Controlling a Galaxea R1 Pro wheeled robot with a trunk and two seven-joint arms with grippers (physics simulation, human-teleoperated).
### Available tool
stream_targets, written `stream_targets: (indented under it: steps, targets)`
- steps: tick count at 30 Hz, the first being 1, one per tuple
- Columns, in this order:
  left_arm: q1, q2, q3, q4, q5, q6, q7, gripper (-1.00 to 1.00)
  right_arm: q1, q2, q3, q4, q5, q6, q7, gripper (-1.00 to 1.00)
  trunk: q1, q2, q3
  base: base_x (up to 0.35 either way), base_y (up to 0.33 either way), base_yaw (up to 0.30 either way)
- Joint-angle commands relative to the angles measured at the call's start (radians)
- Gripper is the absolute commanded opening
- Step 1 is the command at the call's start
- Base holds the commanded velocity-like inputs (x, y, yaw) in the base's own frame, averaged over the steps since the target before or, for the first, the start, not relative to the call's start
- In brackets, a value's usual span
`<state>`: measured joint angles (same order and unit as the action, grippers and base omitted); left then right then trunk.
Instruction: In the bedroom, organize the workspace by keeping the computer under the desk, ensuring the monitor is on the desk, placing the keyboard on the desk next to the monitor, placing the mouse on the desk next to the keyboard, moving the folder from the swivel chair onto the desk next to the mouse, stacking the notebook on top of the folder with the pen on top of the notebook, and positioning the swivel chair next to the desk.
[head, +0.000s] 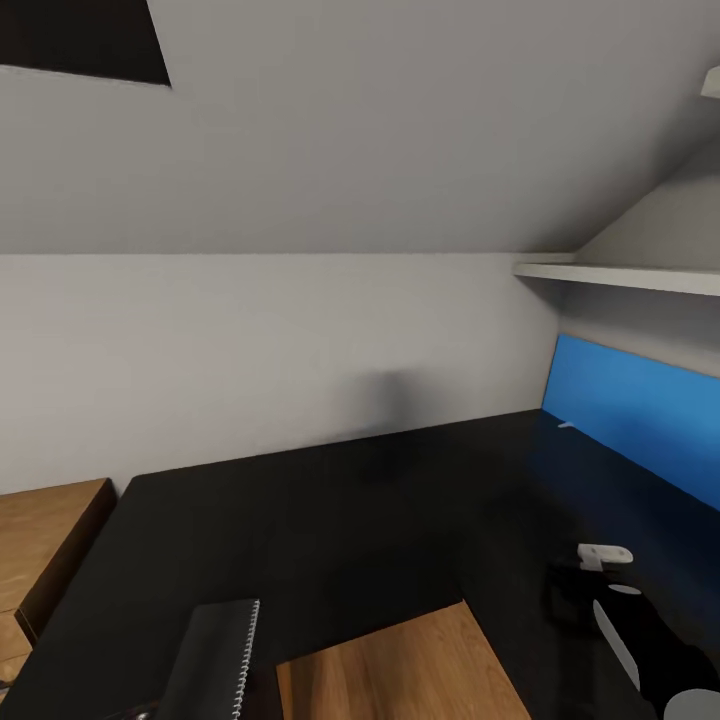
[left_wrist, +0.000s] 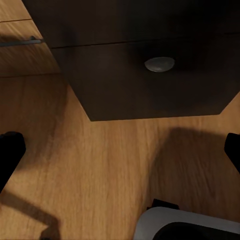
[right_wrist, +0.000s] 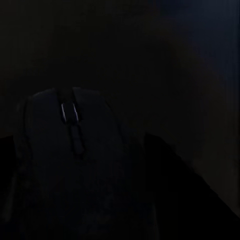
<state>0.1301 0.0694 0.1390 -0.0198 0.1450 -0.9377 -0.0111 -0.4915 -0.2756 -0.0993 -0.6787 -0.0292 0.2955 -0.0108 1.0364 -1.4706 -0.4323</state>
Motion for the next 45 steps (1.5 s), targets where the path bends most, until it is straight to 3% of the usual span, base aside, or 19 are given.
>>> stream_targets:
  steps: [1,22,34,45]
  targets:
    - [0.0,0.0,0.002,-0.002,0.001,-0.001,-0.001,1.0,0.001,0.0,0.0,0.043,-0.013,0.005,0.0,-1.0,0.0,0.0,-0.001,0.0,0.0,0.0]
    - [0.0,0.006,0.004,-0.002,0.002,0.002,0.002,1.0,0.001,-0.002,-0.006,0.029,-0.014,0.011,-0.001,-1.0,0.0,0.0,-0.001,0.0,0.0,0.0]
    - [0.0,0.007,0.005,-0.002,0.002,0.006,0.003,1.0,0.001,-0.005,-0.009,-0.139,-0.018,0.167,-0.002,-1.0,0.0,0.0,-0.001,0.0,0.0,0.0]
    - [0.0,0.007,0.006,-0.002,0.002,0.007,0.003,1.0,0.001,-0.004,-0.01,-0.156,-0.021,0.186,-0.003,-1.0,0.0,0.0,-0.001,-0.028,0.0,0.0]
